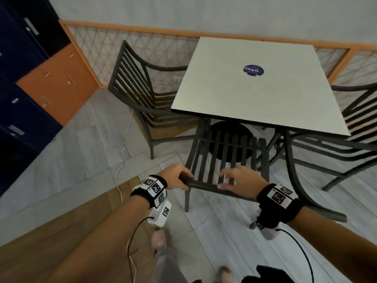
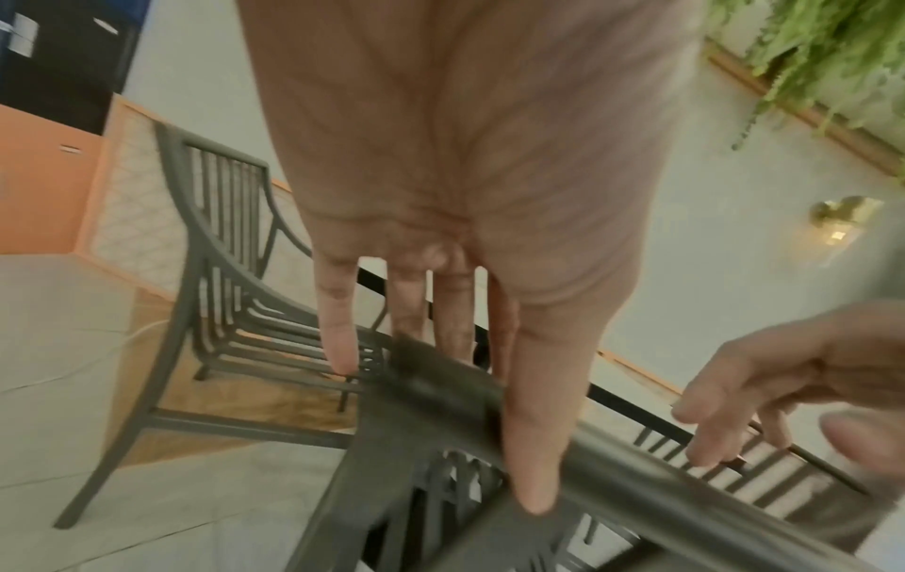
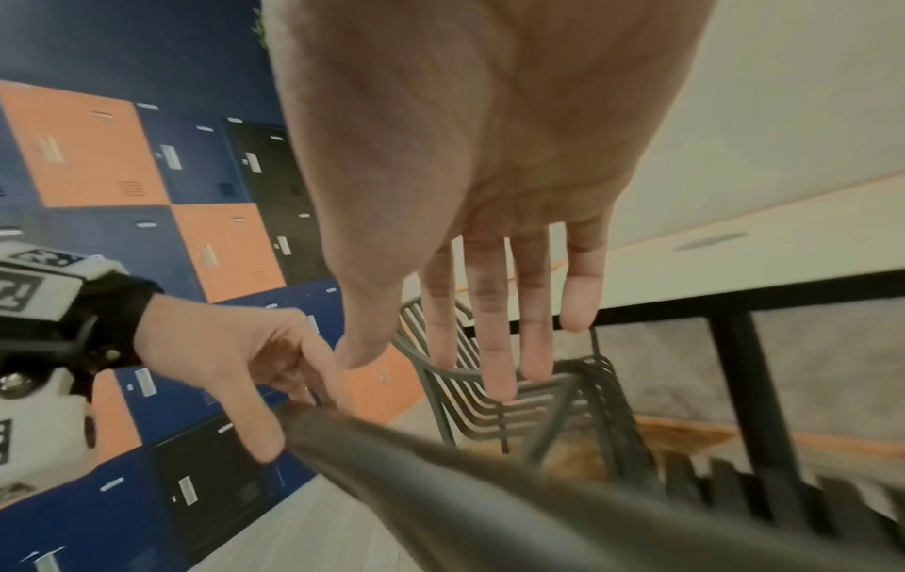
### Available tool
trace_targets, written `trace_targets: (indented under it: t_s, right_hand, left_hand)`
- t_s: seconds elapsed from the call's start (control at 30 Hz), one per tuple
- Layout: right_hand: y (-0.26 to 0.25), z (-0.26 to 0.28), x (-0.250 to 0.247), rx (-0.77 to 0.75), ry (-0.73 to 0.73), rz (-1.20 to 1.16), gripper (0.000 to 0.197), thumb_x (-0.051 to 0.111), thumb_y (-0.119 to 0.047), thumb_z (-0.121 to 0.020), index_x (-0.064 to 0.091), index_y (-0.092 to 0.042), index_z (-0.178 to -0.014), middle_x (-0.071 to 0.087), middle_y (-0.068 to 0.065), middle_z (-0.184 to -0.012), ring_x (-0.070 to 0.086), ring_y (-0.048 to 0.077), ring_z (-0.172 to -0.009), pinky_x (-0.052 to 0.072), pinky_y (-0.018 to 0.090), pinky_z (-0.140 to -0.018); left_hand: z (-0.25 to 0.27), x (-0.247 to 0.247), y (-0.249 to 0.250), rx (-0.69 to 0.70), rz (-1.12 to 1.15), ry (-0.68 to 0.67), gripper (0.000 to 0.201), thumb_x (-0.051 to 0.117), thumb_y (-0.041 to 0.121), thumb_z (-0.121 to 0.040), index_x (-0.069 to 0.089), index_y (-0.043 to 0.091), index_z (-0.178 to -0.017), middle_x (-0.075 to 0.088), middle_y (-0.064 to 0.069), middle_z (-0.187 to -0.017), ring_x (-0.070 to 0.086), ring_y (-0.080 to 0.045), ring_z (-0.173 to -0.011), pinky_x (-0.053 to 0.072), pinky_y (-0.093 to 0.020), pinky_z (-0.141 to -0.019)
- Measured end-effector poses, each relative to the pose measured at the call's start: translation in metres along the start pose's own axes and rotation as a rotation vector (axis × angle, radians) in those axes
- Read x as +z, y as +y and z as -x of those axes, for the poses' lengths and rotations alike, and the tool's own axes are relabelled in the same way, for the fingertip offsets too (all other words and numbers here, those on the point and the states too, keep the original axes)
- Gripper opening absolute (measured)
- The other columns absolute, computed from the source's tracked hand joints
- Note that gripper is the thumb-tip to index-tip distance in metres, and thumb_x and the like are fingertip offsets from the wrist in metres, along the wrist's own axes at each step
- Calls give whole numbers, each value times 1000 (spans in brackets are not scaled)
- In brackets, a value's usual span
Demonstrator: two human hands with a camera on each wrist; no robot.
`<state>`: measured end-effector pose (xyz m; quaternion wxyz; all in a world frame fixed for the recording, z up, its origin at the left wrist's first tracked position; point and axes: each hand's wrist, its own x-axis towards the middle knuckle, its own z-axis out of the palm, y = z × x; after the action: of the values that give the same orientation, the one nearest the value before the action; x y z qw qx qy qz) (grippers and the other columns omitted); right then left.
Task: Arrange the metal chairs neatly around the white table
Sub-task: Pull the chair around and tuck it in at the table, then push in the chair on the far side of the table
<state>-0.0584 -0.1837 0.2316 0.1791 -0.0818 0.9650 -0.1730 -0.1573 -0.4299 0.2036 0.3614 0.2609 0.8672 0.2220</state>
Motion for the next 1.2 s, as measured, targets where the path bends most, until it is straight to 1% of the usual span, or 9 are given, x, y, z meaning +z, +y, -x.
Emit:
trace_targets:
  t_s: [0.13, 0.23, 0.37, 0.47, 0.6, 0.7, 0.9, 1.03, 1.2]
  right_hand:
    - [-49, -82, -15, -58, -13, -74, 41, 50, -55, -87, 56, -26, -115, 66, -3, -99, 63, 15, -86, 54, 37, -81]
    - [-86, -155, -18, -55, -4, -54, 34, 53, -51, -87, 57, -25, -108, 68, 0, -95, 64, 19, -86, 53, 39, -80]
    - [-133, -244, -20, 55, -42, -13, 37, 52, -48, -88, 58, -22, -114, 67, 8, -105, 61, 28, -97, 50, 39, -85]
    - [-154, -307, -15, 87, -56, 17, 41, 49, -49, -87, 57, -19, -113, 66, 11, -108, 61, 31, -97, 51, 43, -83]
    - [-167, -383, -11, 136, -38, -24, 31, 49, -35, -90, 56, -14, -112, 65, 16, -110, 60, 36, -99, 51, 42, -81]
    - [-163, -439, -3, 218, -15, -94, 35, 47, -36, -92, 56, -13, -117, 64, 17, -112, 60, 36, -100, 51, 43, -83]
    - [-122, -520, 18, 401, -10, -175, 42, 50, -34, -92, 47, -8, -124, 56, 21, -123, 55, 39, -108, 48, 45, -88]
    - [-83, -559, 24, 507, -2, -163, 46, 53, -28, -92, 37, -11, -131, 42, 19, -136, 45, 40, -121, 42, 49, -95]
    - [-55, -599, 26, 495, -8, -36, 63, 58, -34, -88, 28, -22, -141, 25, 11, -151, 30, 36, -134, 35, 57, -103]
  left_hand:
    - [5, -43, -84, -42, 69, 35, 41, 81, 28, -69, 69, 24, -109, 67, 7, -108, 60, -9, -100, 49, -28, -96]
    - [6, -92, -151, -82, 107, 68, 34, 80, 18, -72, 70, 21, -104, 69, 0, -106, 62, -10, -95, 47, -12, -87]
    - [8, -163, -228, -124, 150, 176, 37, 75, 10, -76, 66, 22, -111, 67, -4, -108, 61, -21, -101, 50, -27, -90]
    - [-4, -218, -265, -147, 163, 280, 44, 67, 6, -82, 59, 16, -124, 60, -4, -109, 56, -21, -99, 47, -26, -85]
    - [-42, -283, -290, -206, 250, 493, 62, 66, 9, -81, 43, 14, -139, 51, -12, -133, 52, -30, -121, 45, -43, -103]
    - [-82, -317, -296, -278, 269, 614, 76, 65, 15, -84, 23, 7, -148, 32, -20, -149, 41, -36, -133, 35, -43, -112]
    - [-154, -351, -302, -252, 403, 671, 86, 61, 18, -88, 3, 8, -152, 23, -20, -152, 36, -37, -136, 31, -42, -113]
    - [-198, -365, -307, -236, 448, 710, 83, 54, 12, -92, -3, 6, -152, 13, -18, -157, 37, -34, -136, 31, -31, -110]
    - [-227, -373, -313, -296, 482, 844, 74, 48, -1, -92, 4, 7, -152, 23, -18, -152, 39, -31, -133, 25, -21, -101]
